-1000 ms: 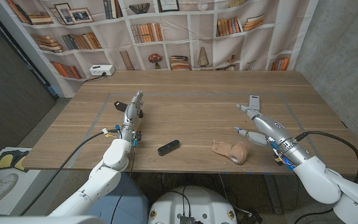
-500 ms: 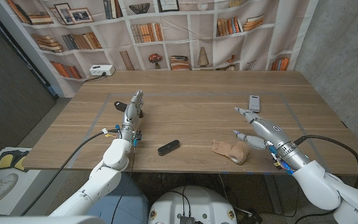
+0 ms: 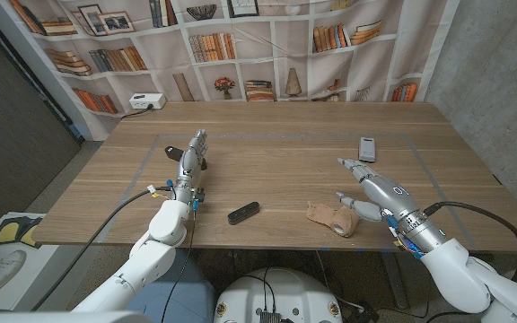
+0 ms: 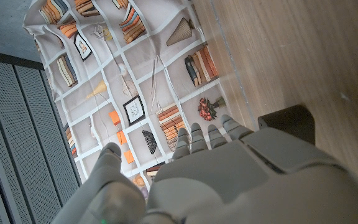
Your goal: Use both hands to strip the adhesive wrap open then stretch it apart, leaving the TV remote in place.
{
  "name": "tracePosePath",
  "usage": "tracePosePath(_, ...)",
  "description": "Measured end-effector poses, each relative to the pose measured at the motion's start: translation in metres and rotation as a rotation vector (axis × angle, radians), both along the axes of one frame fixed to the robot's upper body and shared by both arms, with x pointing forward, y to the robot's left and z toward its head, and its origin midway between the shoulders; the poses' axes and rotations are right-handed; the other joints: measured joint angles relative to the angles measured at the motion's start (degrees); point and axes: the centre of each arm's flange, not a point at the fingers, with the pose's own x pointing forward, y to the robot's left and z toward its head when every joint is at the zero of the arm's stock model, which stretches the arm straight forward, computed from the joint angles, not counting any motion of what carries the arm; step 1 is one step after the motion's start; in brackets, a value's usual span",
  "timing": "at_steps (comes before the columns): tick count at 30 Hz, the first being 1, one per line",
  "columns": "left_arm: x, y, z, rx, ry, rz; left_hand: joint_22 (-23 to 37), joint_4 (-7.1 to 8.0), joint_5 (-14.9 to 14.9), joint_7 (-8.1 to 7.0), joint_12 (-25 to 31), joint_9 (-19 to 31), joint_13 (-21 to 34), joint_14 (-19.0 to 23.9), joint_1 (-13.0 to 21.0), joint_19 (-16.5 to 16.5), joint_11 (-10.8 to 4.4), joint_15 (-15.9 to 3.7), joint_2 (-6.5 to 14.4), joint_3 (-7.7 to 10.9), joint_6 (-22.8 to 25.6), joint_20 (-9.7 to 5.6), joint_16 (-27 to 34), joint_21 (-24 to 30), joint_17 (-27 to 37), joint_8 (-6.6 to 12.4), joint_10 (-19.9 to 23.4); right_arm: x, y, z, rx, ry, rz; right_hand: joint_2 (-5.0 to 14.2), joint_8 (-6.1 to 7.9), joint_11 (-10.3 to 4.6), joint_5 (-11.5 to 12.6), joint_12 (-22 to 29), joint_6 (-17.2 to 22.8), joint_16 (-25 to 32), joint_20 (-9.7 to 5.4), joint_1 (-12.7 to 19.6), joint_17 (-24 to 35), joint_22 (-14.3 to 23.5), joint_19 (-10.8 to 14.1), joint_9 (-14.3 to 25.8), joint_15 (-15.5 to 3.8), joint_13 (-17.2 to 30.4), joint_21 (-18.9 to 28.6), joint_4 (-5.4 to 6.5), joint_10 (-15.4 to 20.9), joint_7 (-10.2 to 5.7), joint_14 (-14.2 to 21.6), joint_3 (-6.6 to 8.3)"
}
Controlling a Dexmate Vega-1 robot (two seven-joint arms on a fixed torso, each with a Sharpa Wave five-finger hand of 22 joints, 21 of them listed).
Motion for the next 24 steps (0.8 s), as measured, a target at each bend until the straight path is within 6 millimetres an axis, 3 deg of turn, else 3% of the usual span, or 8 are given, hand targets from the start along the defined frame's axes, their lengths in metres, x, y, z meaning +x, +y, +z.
tracePosePath(24, -0.002, 0.005, -0.003, -0.006, 0.003, 0.000, 0.00, 0.00, 0.00, 0.00, -0.26, 0.00, 0.00, 0.00, 0.00, 0.00, 0.00, 0.00, 0.00, 0.00, 0.00, 0.00, -0.27, 0.00, 0.00, 0.00, 0.00, -0.017, 0.018, -0.010, -0.028, -0.031, -0.041, -0.53, 0.00, -0.20, 3.24, 0.04, 0.44, 0.01, -0.13, 1.44, 0.27, 0.00, -0.50, 0.02, -0.62, 0.24, 0.00, 0.07, -0.20, 0.01, -0.60, 1.37)
